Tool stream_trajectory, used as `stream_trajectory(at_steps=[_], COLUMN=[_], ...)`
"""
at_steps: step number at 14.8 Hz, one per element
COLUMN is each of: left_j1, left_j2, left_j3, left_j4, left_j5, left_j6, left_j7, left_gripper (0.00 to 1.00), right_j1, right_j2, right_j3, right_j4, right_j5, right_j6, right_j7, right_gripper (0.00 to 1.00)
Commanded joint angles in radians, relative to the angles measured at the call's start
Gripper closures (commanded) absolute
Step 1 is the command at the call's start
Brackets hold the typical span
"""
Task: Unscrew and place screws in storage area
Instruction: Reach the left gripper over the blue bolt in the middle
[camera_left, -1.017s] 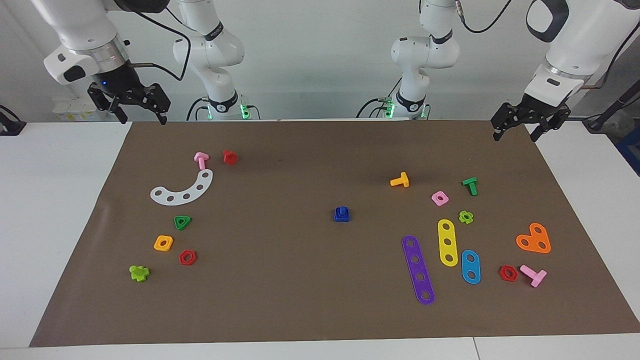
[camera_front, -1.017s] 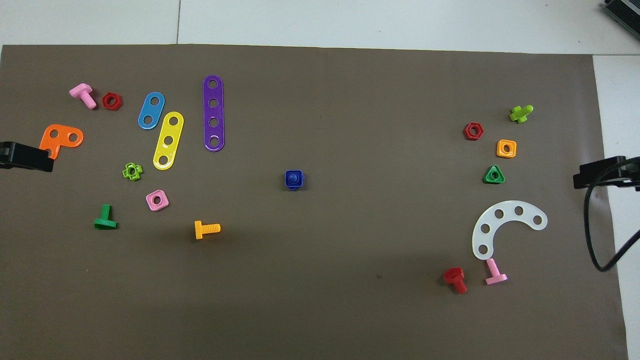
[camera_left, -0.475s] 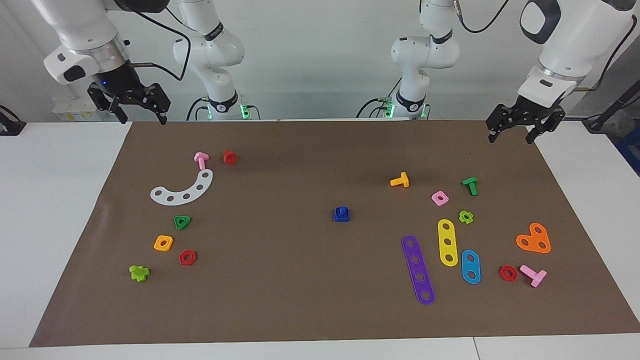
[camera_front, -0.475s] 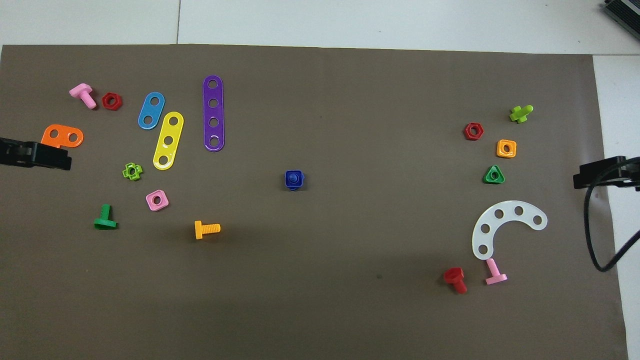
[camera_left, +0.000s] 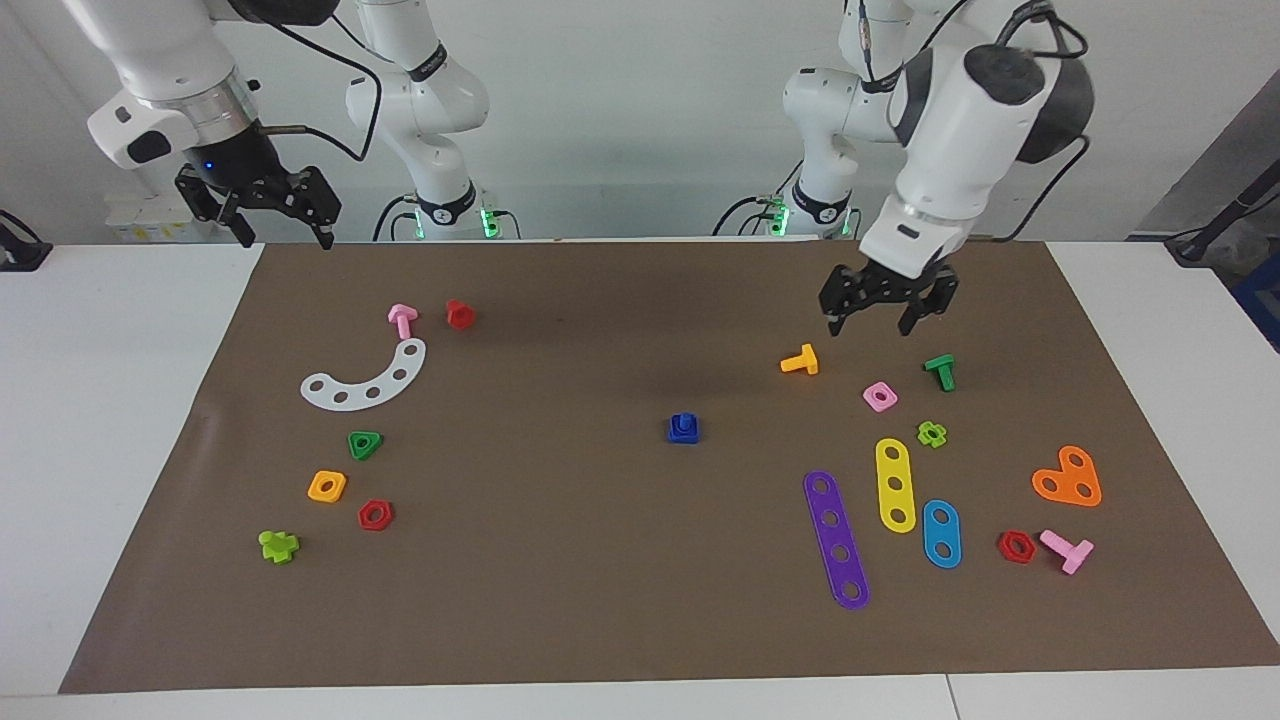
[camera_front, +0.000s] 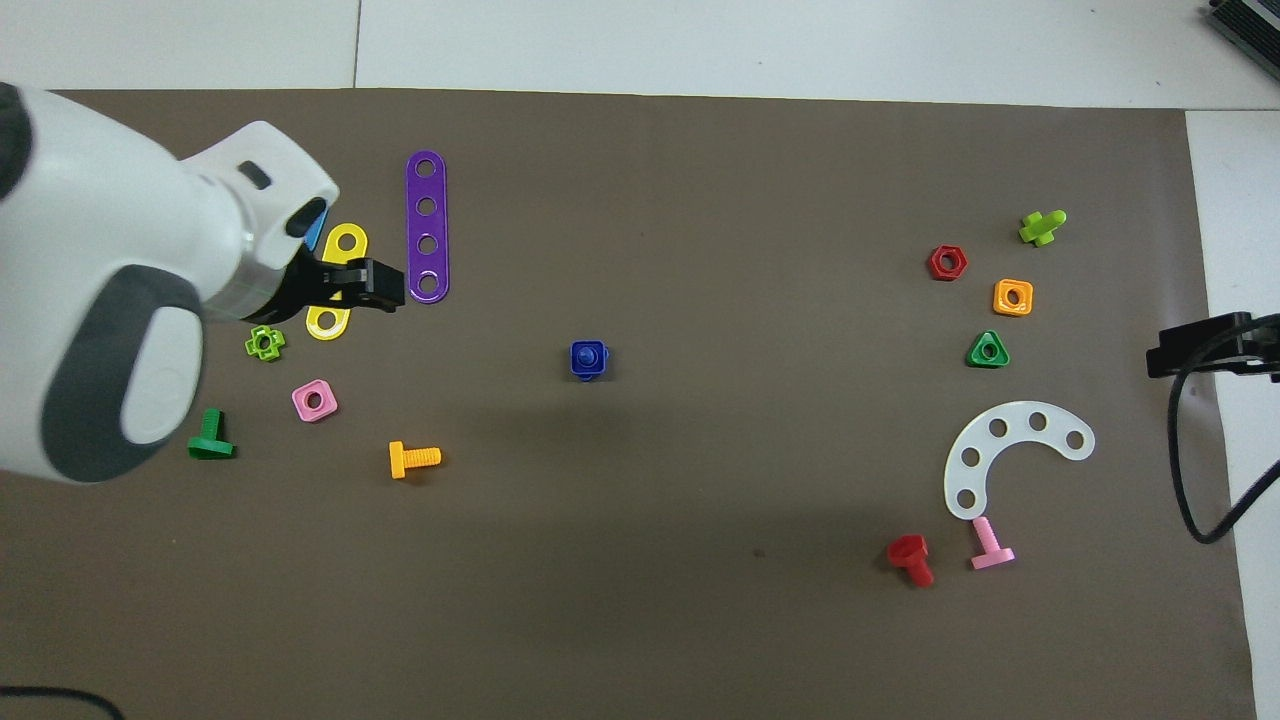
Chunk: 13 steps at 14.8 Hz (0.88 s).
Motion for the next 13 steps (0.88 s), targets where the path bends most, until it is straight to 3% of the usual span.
stream_trajectory(at_steps=[1,8,13], left_j1=[-0.072,-0.199,-0.250], left_j2=[0.091,0.300,0.349], left_j3=[0.016,0.017,0.016], left_j4=[-0.007,0.004,-0.036], left_j5=[-0.046,-0.091,-0.089], left_j6=[0.168,0.336,0.387], left_j7=[-0.116,-0.146,-0.142], left_gripper=[0.00,0.03,0.05], right_j1=[-0.002,-0.002,-0.002], right_j2=[-0.019,-0.019,-0.020], right_j3=[0.002,0.002,0.002], right_j4=[-0.021,-0.021,-0.021], right_j5=[0.018,0.017,0.018], right_j6=[0.008,0.008,0.008], right_j7=[0.010,0.010,0.010], right_gripper=[0.00,0.00,0.00])
